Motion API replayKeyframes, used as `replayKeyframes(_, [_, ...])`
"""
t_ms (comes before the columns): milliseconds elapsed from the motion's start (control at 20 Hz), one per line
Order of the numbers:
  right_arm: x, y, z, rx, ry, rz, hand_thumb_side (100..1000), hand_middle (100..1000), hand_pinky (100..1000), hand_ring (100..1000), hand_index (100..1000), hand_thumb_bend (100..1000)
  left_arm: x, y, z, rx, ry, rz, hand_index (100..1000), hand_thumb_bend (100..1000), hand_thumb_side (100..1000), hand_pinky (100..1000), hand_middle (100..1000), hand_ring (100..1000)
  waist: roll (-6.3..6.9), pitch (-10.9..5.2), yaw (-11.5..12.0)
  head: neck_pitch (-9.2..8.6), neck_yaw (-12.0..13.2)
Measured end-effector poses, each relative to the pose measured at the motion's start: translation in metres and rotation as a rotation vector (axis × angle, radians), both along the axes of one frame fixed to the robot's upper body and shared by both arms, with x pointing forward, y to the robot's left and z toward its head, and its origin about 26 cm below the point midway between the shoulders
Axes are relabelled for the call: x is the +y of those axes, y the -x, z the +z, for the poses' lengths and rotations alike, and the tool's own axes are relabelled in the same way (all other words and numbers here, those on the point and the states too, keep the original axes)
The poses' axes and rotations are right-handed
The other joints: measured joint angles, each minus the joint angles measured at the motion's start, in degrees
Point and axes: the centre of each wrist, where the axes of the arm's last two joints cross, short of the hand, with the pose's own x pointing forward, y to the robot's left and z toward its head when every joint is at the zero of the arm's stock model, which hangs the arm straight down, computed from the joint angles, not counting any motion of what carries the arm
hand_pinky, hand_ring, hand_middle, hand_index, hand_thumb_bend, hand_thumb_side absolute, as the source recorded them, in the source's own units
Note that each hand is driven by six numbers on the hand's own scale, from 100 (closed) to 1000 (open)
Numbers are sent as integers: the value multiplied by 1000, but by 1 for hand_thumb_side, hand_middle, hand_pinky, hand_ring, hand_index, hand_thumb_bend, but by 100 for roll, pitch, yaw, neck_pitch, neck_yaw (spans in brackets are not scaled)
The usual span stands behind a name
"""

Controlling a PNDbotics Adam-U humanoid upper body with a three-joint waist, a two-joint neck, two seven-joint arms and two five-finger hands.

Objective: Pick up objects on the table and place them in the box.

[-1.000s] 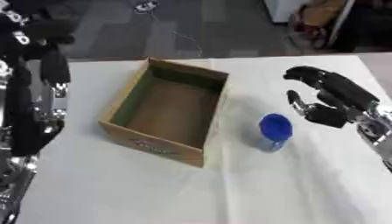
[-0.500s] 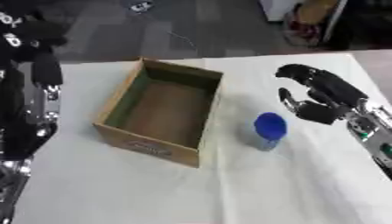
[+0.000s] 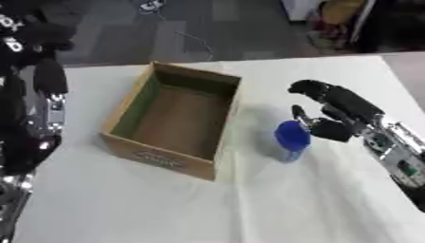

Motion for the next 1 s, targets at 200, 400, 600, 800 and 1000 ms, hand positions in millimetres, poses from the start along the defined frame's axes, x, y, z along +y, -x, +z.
replayKeyframes(200, [4, 2, -2, 24, -3, 22, 1000, 909, 775, 895, 948, 100, 0, 0, 0, -1, 0, 0, 761, 100, 763, 663, 900, 698, -1, 0, 1, 1, 16])
replayKeyframes(400, [9, 5, -5, 43, 3, 51, 1000, 913, 789, 901, 953, 100, -1, -1, 2, -8, 1, -3, 761, 100, 762, 665, 899, 699, -5, 0, 7, 1, 25])
replayKeyframes(600, [12, 7, -7, 63, 13, 75, 1000, 928, 808, 913, 970, 100, -1, -1, 3, -9, 2, -5, 761, 100, 761, 665, 899, 699, -14, 0, 9, 1, 43])
replayKeyframes(800, [15, 8, -7, 89, 21, 95, 1000, 936, 815, 919, 981, 100, -2, -1, 4, -14, 2, -7, 761, 100, 761, 665, 899, 699, -22, 0, 20, 1, 50])
replayKeyframes(1000, [17, 8, -9, 112, 30, 104, 1000, 956, 833, 931, 996, 100, -2, -1, 5, -16, 2, -7, 761, 100, 762, 665, 899, 699, -25, 0, 25, 0, 53])
